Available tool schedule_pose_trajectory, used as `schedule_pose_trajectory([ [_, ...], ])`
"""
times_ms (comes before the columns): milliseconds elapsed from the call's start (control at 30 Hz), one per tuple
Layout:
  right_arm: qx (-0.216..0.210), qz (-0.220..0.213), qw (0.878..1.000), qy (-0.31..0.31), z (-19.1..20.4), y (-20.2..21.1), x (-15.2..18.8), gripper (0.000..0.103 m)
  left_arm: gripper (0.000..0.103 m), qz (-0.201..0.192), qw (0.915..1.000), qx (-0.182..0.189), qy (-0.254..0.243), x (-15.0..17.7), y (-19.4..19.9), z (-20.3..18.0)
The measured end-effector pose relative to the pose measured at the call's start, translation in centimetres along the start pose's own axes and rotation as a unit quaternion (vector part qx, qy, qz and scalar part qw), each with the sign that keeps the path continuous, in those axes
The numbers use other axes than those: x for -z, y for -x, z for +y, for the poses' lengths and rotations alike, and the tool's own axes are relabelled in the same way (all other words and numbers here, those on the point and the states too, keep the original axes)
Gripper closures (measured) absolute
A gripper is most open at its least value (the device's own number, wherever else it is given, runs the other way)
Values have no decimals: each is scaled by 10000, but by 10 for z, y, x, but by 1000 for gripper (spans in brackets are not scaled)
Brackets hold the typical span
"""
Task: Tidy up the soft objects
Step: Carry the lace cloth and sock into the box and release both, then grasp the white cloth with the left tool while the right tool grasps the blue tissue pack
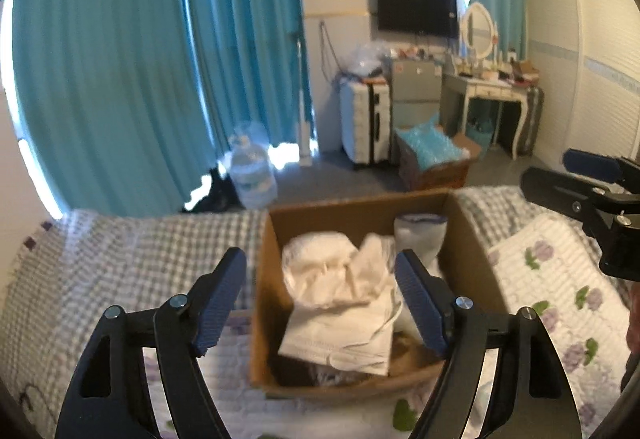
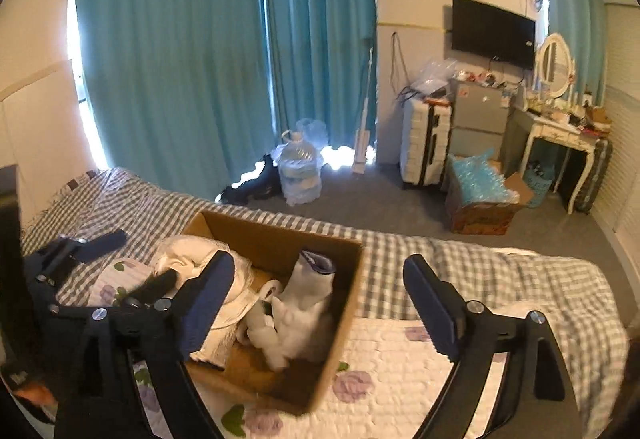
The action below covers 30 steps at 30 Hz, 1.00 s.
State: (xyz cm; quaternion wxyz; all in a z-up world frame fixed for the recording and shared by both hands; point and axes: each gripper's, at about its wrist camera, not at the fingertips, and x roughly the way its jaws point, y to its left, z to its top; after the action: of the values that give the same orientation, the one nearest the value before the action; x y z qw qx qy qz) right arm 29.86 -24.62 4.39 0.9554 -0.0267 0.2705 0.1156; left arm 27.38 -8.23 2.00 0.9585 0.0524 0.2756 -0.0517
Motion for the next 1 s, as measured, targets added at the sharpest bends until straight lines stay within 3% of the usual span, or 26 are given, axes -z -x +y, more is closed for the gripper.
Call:
schedule_pose_trajectory([
  [133, 154, -175, 9997, 70, 2, 54, -11, 8, 4, -502, 9986, -141, 43, -11, 64, 1],
  [267, 282, -374, 9988, 111, 6, 107, -21, 0, 3, -779, 9967, -164, 126, -26, 113, 1],
  [533, 408, -721, 9957, 424, 26, 210, -30, 0, 0, -1115, 9930, -135, 356, -27, 193, -6],
  [767, 355, -720, 9949, 617, 33, 255, -10, 0, 0, -943, 9924, -104, 782, -2, 212, -5],
  [1000, 333, -290, 9946, 943, 30, 240, 49, 0, 0, -641, 9936, -137, 920, 51, 184, -20],
])
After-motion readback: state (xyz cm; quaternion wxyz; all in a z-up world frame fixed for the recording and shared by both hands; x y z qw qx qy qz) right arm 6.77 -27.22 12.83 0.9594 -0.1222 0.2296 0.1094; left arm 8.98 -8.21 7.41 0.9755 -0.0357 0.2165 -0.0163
